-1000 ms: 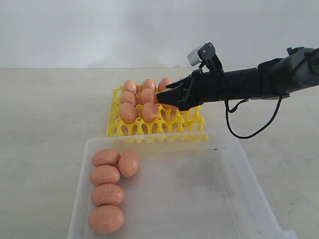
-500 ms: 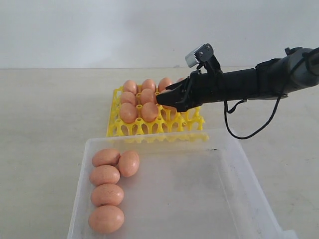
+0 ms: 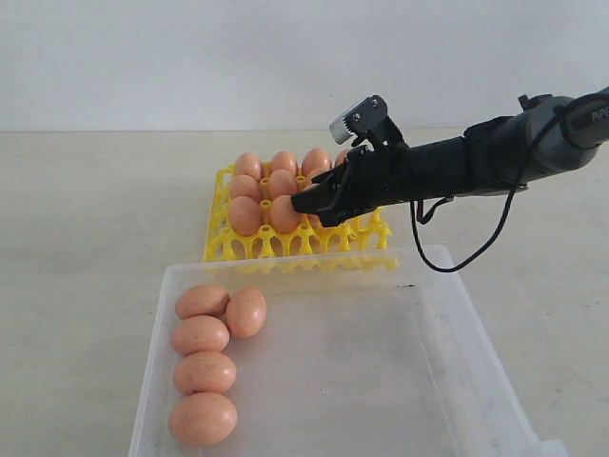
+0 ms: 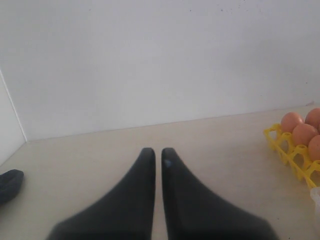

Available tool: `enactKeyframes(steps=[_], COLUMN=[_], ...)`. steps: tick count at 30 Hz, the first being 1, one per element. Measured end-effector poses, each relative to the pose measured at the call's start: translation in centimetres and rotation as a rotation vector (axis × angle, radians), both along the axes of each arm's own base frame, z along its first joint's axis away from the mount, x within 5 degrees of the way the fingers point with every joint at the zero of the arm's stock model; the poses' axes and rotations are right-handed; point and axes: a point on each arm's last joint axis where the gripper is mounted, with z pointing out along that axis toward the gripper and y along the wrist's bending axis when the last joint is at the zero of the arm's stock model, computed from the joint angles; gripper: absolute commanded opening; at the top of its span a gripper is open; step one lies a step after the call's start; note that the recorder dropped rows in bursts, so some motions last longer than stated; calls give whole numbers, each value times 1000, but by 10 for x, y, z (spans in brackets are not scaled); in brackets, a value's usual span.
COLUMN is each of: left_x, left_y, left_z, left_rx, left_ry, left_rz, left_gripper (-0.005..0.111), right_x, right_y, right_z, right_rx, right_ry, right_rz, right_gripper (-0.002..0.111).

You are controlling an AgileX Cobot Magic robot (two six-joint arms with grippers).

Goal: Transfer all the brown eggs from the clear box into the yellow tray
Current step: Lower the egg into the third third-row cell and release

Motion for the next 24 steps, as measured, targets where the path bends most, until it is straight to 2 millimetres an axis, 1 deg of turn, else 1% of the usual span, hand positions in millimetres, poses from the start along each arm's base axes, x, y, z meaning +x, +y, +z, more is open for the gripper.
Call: enactKeyframes(steps=[9, 11, 12, 13, 14, 16, 24], left_x=[0, 0, 0, 0, 0, 0, 0], left_y=[0, 0, 0, 0, 0, 0, 0], left_z=[0, 0, 0, 0, 0, 0, 0], left_rx=[0, 0, 0, 0, 0, 0, 0], left_ry=[0, 0, 0, 0, 0, 0, 0], left_rz=[0, 0, 0, 0, 0, 0, 0], left_gripper=[4, 4, 4, 4, 4, 4, 4], right_x=[-1, -4, -4, -6, -6, -4, -5], right_y=[1, 5, 5, 7, 7, 6, 6], right_z=[1, 4, 5, 6, 6, 5, 5], right_rx=[18, 56, 68, 86, 86, 70, 72], right_ry=[-2, -5, -6, -8, -8, -6, -7], right_rz=[17, 54, 66, 83, 83, 68, 70], right_gripper=[3, 13, 26, 32, 42, 47, 47])
